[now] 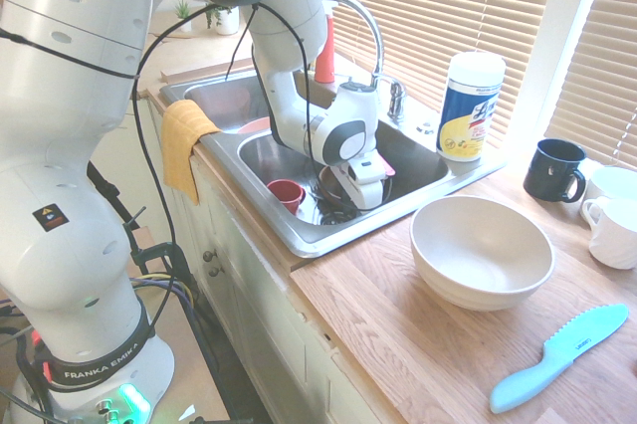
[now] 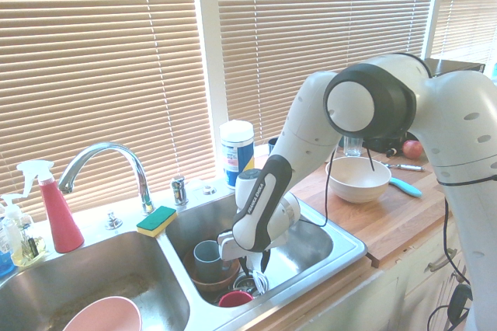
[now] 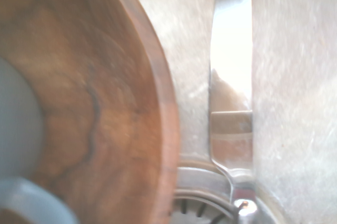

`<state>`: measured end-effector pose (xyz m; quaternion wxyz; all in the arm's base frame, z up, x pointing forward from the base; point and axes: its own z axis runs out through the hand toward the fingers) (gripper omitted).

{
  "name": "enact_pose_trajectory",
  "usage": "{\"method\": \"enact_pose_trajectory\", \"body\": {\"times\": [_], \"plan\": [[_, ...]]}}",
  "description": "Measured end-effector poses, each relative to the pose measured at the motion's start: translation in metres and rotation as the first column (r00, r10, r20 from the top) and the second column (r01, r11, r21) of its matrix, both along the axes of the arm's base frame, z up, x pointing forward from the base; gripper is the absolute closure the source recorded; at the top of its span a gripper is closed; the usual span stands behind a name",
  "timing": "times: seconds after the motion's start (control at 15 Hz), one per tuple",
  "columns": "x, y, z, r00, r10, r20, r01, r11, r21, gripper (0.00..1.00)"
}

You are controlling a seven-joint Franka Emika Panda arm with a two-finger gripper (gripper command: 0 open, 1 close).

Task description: Put the knife into the sink

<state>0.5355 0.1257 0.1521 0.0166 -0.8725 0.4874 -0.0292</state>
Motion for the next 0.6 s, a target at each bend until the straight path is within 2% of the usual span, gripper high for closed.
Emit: {"method": "enact_pose_trajectory", "body": {"times": [0.27, 0.47, 0.6], "plan": [[-0.015, 0.006, 0.079, 0.996, 0.027, 0.088, -0.027, 1.0, -0.006, 0.0], [-0.03, -0.002, 0.148, 0.987, 0.041, 0.156, -0.037, 0.999, -0.027, 0.0], [-0.044, -0.004, 0.178, 0.979, 0.043, 0.198, -0.038, 0.999, -0.03, 0.0]]}}
